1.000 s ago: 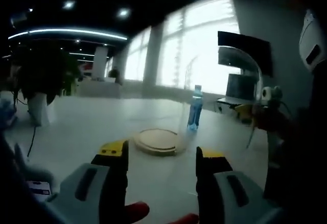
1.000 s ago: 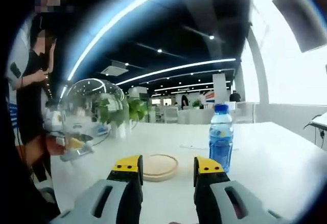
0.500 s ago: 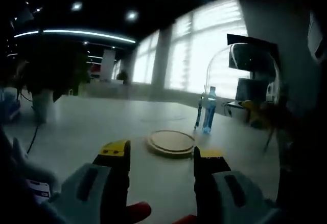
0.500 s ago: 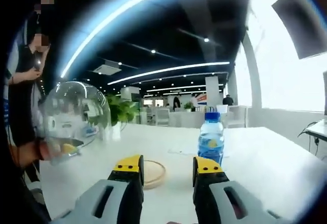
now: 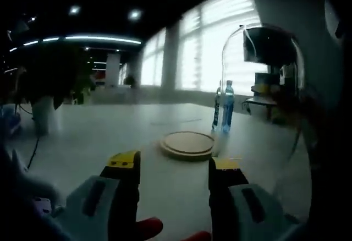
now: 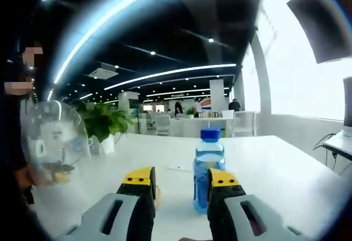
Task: Open the cover put in the Mizone put the cover back on
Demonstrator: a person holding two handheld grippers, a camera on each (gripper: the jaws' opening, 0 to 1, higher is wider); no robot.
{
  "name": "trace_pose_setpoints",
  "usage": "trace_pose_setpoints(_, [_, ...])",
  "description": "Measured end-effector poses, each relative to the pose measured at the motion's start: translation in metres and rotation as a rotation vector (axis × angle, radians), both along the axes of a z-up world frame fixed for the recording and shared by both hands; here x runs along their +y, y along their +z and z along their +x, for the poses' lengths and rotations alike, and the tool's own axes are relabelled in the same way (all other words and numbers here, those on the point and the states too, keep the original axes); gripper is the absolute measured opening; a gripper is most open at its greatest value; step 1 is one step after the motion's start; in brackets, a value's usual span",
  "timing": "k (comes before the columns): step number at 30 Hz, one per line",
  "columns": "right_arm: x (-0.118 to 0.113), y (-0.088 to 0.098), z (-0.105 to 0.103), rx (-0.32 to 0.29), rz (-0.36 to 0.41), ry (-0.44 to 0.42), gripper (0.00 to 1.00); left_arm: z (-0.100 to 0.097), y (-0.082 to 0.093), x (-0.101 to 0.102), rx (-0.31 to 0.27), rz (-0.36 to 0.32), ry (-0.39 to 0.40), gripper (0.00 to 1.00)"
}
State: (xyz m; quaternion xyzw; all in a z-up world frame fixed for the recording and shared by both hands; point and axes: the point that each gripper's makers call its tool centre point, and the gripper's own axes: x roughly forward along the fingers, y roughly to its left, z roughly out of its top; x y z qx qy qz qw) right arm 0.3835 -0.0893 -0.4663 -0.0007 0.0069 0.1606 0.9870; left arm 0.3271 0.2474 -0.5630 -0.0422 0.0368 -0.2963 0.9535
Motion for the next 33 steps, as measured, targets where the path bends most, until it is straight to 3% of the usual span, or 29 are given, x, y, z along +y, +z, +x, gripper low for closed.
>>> trace_pose_setpoints(2, [-0.001,0.003,0.006,-0.003,-0.002,-0.005,0.30,0.002,-0.005,0.003,0.013,-0.034,0.005,0.41])
trace_pose_setpoints(6, [-0.001,0.007,0.020,0.001,-0.002,-0.007,0.30,0.005,-0.020,0.003,0.005,0.045,0.022,0.39])
trace_pose_setpoints(8, [-0.002,0.005,0.028,0.013,-0.029,-0.021,0.30,0.002,-0.022,-0.002,0.006,0.044,0.008,0.39])
trace_pose_setpoints(17, [-0.004,0.012,0.043,0.006,-0.057,-0.034,0.28,-0.005,-0.027,-0.010,-0.001,0.058,-0.029,0.39])
trace_pose_setpoints(21, [-0.005,0.023,0.047,-0.015,-0.049,-0.042,0.28,-0.007,-0.017,-0.009,-0.025,0.027,-0.030,0.39])
trace_pose_setpoints(22, [-0.005,0.024,0.047,-0.018,-0.050,-0.043,0.28,-0.005,-0.010,-0.009,-0.053,0.012,-0.017,0.39])
trace_pose_setpoints(24, [-0.006,0.025,0.048,-0.025,-0.050,-0.042,0.28,-0.005,-0.007,-0.011,-0.049,0.008,-0.029,0.38])
trace_pose_setpoints(27, [-0.010,0.023,0.053,-0.022,-0.047,-0.047,0.28,-0.002,-0.015,-0.015,-0.049,0.048,-0.041,0.38])
trace_pose_setpoints(33, [-0.019,0.034,0.065,-0.025,-0.017,-0.072,0.28,-0.005,-0.023,-0.013,-0.030,0.037,-0.053,0.38])
